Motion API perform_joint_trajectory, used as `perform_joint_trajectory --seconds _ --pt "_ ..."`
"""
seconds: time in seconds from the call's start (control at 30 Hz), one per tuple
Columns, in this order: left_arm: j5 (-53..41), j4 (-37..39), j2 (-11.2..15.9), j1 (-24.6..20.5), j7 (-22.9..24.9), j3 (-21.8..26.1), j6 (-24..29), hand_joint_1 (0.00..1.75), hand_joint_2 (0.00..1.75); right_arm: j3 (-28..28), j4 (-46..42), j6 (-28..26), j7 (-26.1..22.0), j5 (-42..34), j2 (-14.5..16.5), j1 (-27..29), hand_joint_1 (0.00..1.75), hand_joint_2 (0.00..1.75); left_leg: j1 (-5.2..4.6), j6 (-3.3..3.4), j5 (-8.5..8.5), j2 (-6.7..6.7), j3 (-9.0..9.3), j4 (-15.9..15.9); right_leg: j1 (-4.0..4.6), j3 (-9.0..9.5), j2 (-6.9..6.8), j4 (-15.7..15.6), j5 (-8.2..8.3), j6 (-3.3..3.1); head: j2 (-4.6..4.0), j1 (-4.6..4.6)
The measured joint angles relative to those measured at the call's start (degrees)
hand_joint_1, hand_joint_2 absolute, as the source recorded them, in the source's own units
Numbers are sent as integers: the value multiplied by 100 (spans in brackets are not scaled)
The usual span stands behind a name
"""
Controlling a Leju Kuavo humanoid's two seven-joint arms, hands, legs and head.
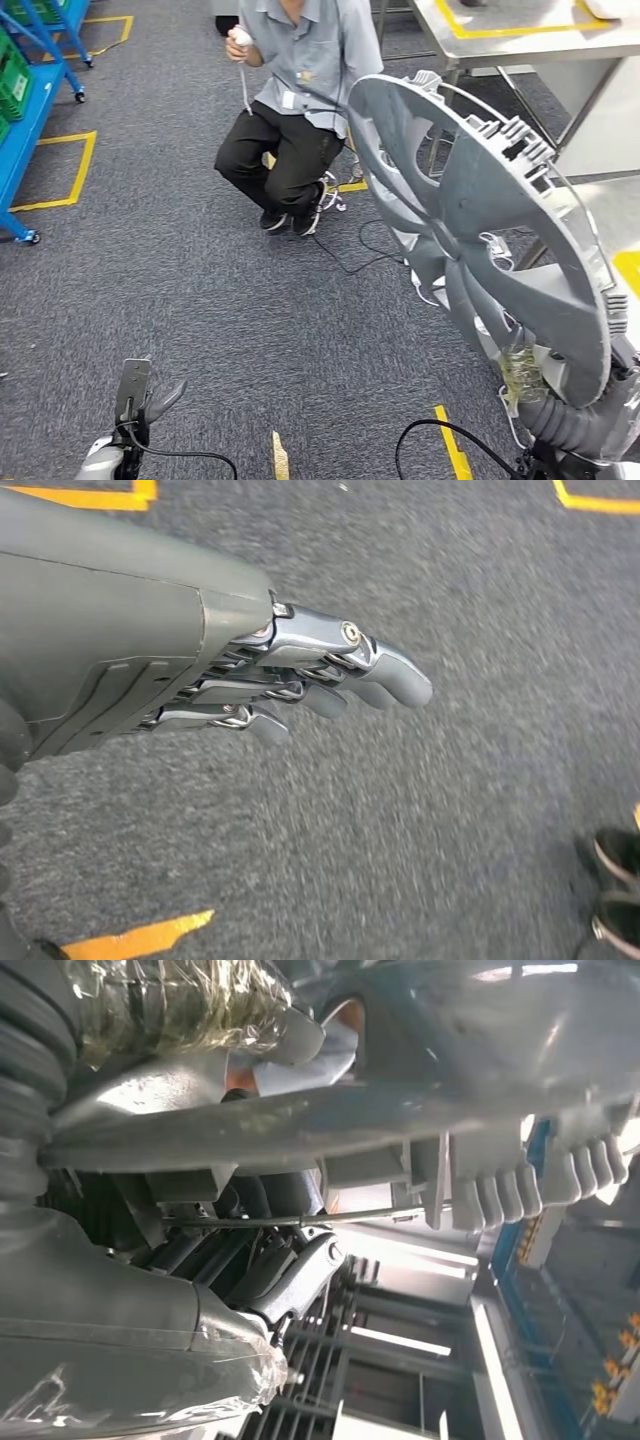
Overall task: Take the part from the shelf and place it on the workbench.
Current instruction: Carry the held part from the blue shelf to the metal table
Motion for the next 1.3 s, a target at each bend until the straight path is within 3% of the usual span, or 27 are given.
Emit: perform_joint_trajectory --seconds 0.07,0.1,0.2,0.27,0.33,0.4,0.43,0.53,0.63,0.73,0.77,0.83,0.9,0.93,0.97,1.0,1.03,1.1,1.17,1.2,1.27,1.3 --pt "10 0 14 1 2 -22 -18 0 175 3 1 1 -2 -21 -6 -9 175 175 -33 -52 -38 97 25 18 33 375 -241 -649 179 -50 1 -6" --pt "17 0 22 2 3 -32 -23 0 175 4 2 1 -4 -29 -7 -12 175 175 -51 -74 -52 142 36 28 50 445 -302 -771 183 -89 1 -9" --pt "51 0 30 -8 7 -43 -39 0 175 4 3 0 -5 -37 -9 -7 175 175 -46 -142 -108 261 66 50 60 440 -115 -780 192 -206 1 -15" --pt "60 0 34 -15 7 -45 -44 0 175 4 3 1 -6 -35 -10 -12 175 175 -15 -189 -320 81 -19 310 45 449 17 -793 207 -271 1 -31" --pt "64 0 39 1 9 -49 -46 0 175 4 3 2 -7 -35 -11 -18 175 175 -2 -200 -689 -193 -338 1012 46 453 151 -795 211 -315 1 -55" --pt "69 0 40 22 12 -50 -46 0 175 4 8 2 -5 -34 -11 -16 175 175 -4 -183 -876 -282 -672 1643 66 454 308 -793 212 -333 1 -63" --pt "71 0 40 26 13 -51 -46 0 175 4 10 2 -5 -34 -11 -15 175 175 -8 -162 -799 -295 -723 1690 77 457 390 -789 213 -336 1 -61" --pt "73 0 45 21 13 -51 -46 0 175 4 13 1 -4 -34 -11 -15 175 175 -20 -90 -305 -362 -520 1124 90 470 570 -781 214 -337 2 -61" --pt "73 0 48 20 13 -51 -46 0 175 4 13 0 -4 -35 -11 -15 175 175 -21 -77 -208 -391 -453 967 89 473 595 -780 214 -336 2 -61" --pt "74 1 64 23 13 -54 -45 0 175 4 13 1 -4 -36 -11 -16 175 175 -20 -43 -28 -581 -266 530 81 461 683 -772 220 -321 1 -62" --pt "74 2 68 13 13 -56 -43 0 175 4 14 2 -2 -36 -14 -11 175 175 -6 -17 18 -620 -186 319 73 420 755 -763 226 -280 1 -62" --pt "77 3 73 -7 13 -59 -38 0 175 5 15 2 1 -37 -21 -13 175 175 8 35 21 -575 -98 72 79 237 649 -555 103 -182 1 -46" --pt "79 3 69 -4 13 -60 -34 0 175 7 17 2 2 -38 -29 -28 175 175 -5 70 26 -398 -86 29 79 -76 354 53 -224 -115 0 -25" --pt "80 4 69 5 13 -60 -33 0 175 8 20 2 1 -38 -32 -32 175 175 -11 79 22 -326 -87 31 66 -249 273 426 -382 -90 1 -20" --pt "80 4 69 12 13 -60 -31 0 175 9 24 2 1 -38 -34 -27 175 175 -15 81 17 -252 -85 32 52 -375 230 694 -462 -67 1 -21" --pt "80 4 67 13 13 -60 -30 0 175 10 27 2 1 -38 -36 -20 175 175 -15 78 10 -181 -83 33 36 -413 201 779 -443 -46 0 -20" --pt "80 4 62 12 13 -60 -28 0 175 10 29 2 2 -38 -39 -15 175 175 -13 69 2 -115 -76 34 22 -337 166 642 -325 -30 1 -19" --pt "80 4 48 11 13 -60 -28 0 175 11 31 2 2 -38 -44 -14 175 175 -16 32 -26 1 -45 36 17 74 -29 -107 8 -16 1 -17" --pt "80 4 42 13 14 -60 -28 0 175 12 32 2 2 -38 -46 -20 175 175 -45 -19 -56 99 -22 56 48 407 -216 -691 162 -61 1 -18" --pt "80 4 42 12 15 -60 -28 0 175 12 33 2 2 -39 -46 -19 175 175 -59 -40 -64 149 -15 64 68 457 -241 -781 156 -92 1 -18" --pt "80 4 38 4 17 -60 -28 0 175 10 33 2 4 -41 -49 -8 175 175 -59 -84 -82 235 -3 72 72 451 -119 -787 176 -166 1 -19" --pt "80 3 36 -2 17 -61 -28 0 175 9 32 2 4 -39 -50 -5 175 175 -45 -113 -125 192 -6 105 65 450 -57 -795 187 -198 1 -22"
